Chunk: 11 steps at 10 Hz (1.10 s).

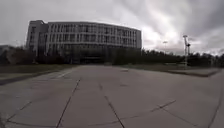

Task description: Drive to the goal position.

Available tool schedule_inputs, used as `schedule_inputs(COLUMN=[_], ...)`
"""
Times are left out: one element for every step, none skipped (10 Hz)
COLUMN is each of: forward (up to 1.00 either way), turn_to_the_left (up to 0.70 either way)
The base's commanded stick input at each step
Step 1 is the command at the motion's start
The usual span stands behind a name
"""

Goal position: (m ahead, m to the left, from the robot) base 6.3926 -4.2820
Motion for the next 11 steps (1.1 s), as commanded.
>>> schedule_inputs(forward=[0.7, 0.7, 0.7, 0.7, 0.7, 0.7, 0.7, 0.7, 0.7, 0.7, 0.7], turn_to_the_left=[0.0, 0.0, 0.0, 0.0, 0.0, 0.0, 0.0, 0.0, 0.0, 0.0, 0.0])
